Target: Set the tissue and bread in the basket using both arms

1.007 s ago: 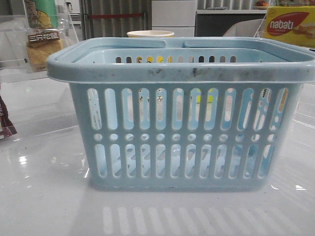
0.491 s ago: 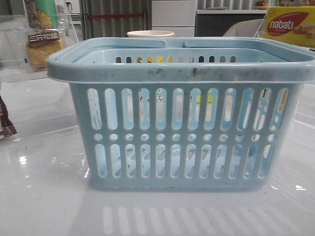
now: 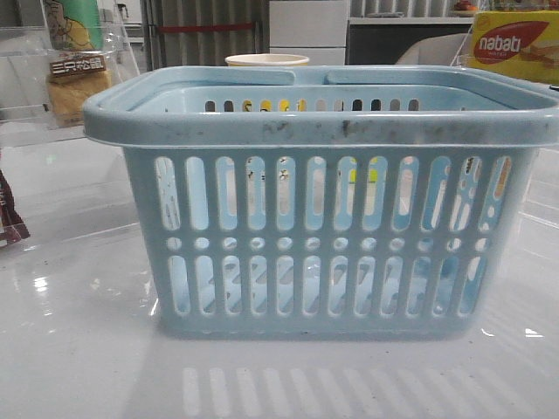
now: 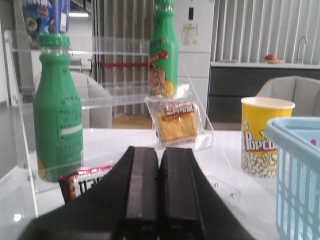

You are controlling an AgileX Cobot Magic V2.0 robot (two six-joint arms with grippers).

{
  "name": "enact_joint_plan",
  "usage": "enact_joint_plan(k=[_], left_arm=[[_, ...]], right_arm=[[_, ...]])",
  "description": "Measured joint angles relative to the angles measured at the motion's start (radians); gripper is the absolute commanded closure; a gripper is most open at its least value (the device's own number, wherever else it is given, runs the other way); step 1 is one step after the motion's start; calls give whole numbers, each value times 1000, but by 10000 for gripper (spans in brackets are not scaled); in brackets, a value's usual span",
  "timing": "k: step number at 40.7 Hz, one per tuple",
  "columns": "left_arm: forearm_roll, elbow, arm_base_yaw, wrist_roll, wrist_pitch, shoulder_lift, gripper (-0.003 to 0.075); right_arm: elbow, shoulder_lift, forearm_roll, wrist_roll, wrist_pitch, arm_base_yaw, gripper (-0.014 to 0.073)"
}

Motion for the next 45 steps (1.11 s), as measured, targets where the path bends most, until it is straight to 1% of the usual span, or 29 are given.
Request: enact_joint_plan(k=[6, 12, 20, 27, 34, 41, 45], left_arm=[[0, -68, 0, 0, 17, 0, 627], [0, -225, 0, 0, 88, 0, 627], [0, -427, 0, 0, 185, 47, 627], [0, -579, 0, 0, 286, 150, 627], [0, -663, 0, 0, 418, 255, 627], [0, -667, 0, 0, 552, 348, 627], [0, -653, 0, 0, 606, 395, 627]], right_arm=[[-107, 0, 0, 0, 10, 0, 537], [-270, 0, 0, 0, 48, 0, 537], [-483, 13, 0, 0, 157, 0, 537], [-632, 117, 0, 2, 304, 0, 537], [-714, 242, 0, 2, 464, 0, 537], [-722, 359, 0, 2, 603, 0, 537], [-722, 420, 0, 2, 663, 0, 537]])
